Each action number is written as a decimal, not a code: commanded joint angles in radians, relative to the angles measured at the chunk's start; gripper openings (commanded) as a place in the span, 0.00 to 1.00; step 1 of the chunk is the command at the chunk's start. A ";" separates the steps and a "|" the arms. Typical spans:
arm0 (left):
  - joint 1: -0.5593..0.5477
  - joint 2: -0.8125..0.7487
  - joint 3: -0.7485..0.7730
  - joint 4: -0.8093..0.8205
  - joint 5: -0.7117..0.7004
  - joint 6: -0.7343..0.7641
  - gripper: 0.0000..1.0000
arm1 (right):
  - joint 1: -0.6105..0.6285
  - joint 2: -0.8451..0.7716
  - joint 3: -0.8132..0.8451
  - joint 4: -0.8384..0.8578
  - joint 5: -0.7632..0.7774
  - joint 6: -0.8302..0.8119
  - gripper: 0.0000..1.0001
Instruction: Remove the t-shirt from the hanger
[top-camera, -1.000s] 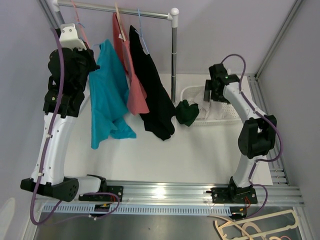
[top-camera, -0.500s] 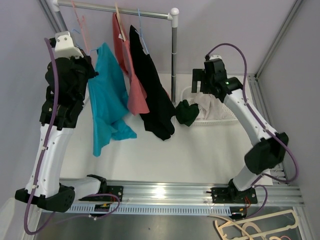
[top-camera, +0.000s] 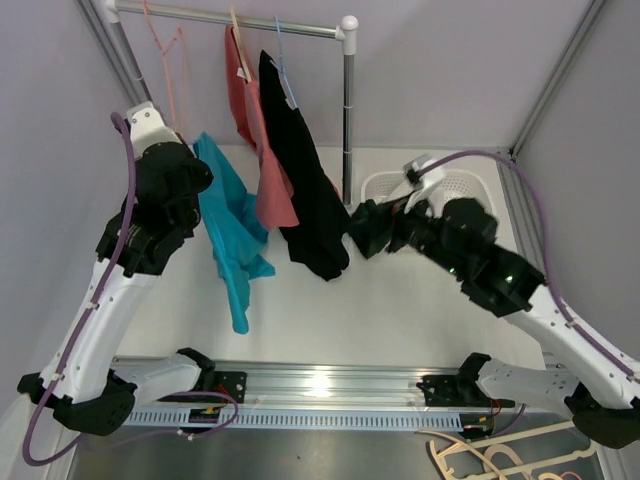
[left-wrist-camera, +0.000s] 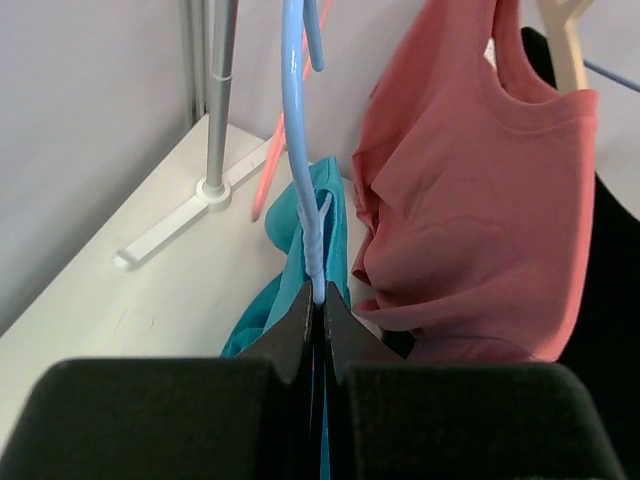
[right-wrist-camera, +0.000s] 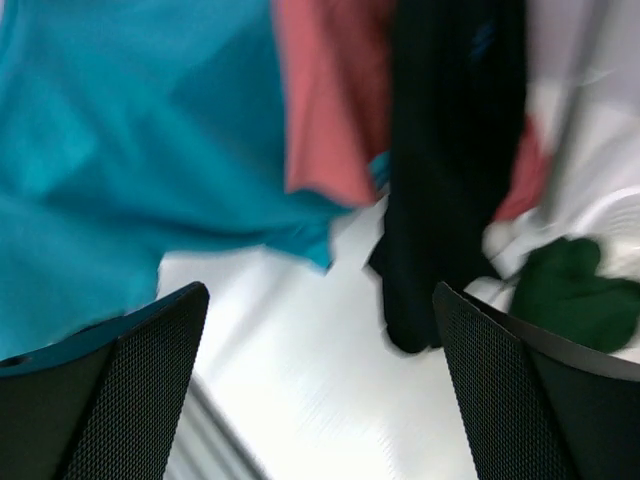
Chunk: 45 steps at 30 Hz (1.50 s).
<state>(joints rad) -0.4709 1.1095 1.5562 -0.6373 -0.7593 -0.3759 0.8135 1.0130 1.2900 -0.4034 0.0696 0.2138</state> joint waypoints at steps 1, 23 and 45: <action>-0.041 0.006 0.054 -0.081 -0.156 -0.121 0.01 | 0.137 0.006 -0.142 0.153 -0.005 0.039 0.99; -0.083 0.156 0.136 -0.243 -0.388 -0.244 0.01 | 0.497 0.188 -0.284 0.662 0.050 -0.021 0.99; -0.104 0.167 0.010 -0.173 -0.420 -0.242 0.01 | 0.530 0.332 -0.192 0.632 0.148 -0.045 0.00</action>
<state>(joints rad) -0.5655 1.2732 1.6001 -0.9298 -1.1225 -0.6666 1.3174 1.4109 1.0760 0.2184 0.1722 0.1558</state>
